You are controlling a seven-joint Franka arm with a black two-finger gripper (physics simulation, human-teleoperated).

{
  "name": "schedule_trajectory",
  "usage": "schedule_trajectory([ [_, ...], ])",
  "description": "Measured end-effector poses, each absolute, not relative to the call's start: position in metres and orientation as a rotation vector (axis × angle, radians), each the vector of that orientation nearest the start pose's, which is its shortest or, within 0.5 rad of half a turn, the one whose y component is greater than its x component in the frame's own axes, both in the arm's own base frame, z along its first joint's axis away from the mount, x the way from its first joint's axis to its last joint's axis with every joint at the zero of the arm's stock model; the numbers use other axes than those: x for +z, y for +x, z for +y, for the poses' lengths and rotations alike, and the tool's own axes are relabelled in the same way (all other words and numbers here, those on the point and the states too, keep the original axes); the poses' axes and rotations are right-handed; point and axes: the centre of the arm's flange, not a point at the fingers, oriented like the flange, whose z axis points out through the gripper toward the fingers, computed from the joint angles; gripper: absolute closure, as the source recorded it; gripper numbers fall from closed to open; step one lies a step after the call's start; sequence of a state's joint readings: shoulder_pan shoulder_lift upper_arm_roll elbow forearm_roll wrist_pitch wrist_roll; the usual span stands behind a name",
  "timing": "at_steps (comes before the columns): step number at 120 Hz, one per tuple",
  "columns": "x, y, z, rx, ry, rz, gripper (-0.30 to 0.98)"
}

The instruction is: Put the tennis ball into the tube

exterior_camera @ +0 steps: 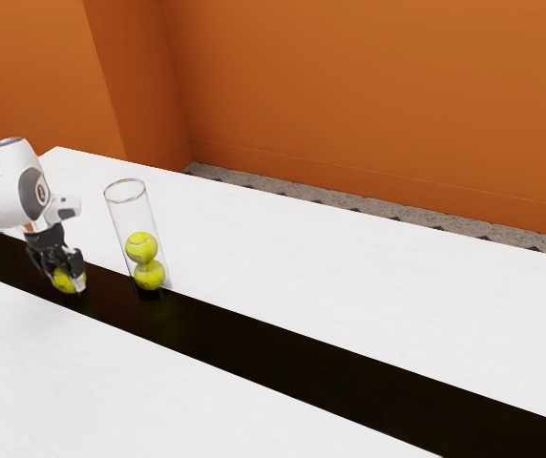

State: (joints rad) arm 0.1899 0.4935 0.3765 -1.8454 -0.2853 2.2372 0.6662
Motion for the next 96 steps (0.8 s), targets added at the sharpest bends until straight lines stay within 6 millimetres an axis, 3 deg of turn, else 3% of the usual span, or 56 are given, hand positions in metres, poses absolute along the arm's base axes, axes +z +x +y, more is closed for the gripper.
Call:
schedule_trajectory([
  [38, 0.36, 0.541, 0.33, -0.105, -3.155, -0.066, 0.52],
  [57, 0.422, 0.55, 0.307, -0.155, -3.098, 0.034, 0.57],
  [68, 0.448, 0.552, 0.295, -0.152, -3.065, 0.077, 0.57],
  [96, 0.507, 0.533, 0.285, -0.136, -2.991, 0.089, 0.56],
])
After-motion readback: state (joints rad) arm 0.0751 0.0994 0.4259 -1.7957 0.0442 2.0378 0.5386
